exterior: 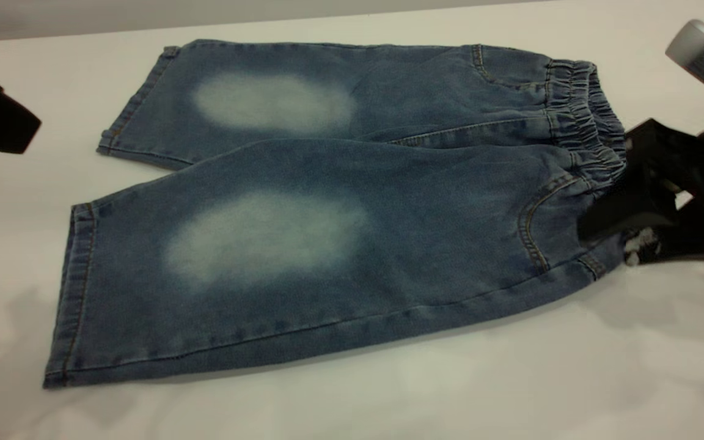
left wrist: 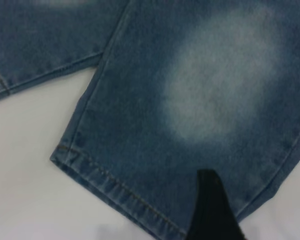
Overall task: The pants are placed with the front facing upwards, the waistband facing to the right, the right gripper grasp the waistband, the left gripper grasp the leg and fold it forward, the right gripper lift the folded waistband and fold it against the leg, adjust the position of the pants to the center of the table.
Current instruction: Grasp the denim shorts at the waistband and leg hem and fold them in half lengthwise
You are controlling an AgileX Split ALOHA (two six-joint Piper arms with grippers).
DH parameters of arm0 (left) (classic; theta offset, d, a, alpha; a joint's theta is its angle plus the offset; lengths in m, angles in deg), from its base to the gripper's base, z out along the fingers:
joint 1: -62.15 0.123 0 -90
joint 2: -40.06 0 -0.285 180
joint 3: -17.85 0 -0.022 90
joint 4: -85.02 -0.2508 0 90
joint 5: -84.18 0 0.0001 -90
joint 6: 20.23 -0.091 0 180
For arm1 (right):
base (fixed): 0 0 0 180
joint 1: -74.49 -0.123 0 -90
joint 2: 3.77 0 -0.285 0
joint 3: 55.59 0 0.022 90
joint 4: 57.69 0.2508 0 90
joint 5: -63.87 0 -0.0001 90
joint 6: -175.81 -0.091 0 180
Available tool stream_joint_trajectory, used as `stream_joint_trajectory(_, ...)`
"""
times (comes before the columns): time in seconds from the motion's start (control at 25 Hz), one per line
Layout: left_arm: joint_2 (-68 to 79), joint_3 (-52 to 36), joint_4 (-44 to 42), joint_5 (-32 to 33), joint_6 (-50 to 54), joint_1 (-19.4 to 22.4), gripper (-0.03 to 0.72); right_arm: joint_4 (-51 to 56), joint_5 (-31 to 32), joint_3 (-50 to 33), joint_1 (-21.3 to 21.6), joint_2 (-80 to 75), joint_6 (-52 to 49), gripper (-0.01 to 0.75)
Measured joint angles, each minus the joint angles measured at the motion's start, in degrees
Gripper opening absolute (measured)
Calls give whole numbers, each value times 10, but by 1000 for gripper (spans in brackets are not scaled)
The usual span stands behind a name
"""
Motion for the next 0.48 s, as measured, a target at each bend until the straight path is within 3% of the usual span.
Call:
stream_joint_trajectory(0.2,16,0,-1,-14,0,-18,403,14,28,7,69,-28,57,352)
stream_joint_trajectory(0.36,19,0,-1,-14,0,-17,403,14,34,7,146,-28,56,352)
stream_joint_trajectory(0.48,19,0,-1,-16,-4,-17,403,-9,74,7,194,-31,47,352)
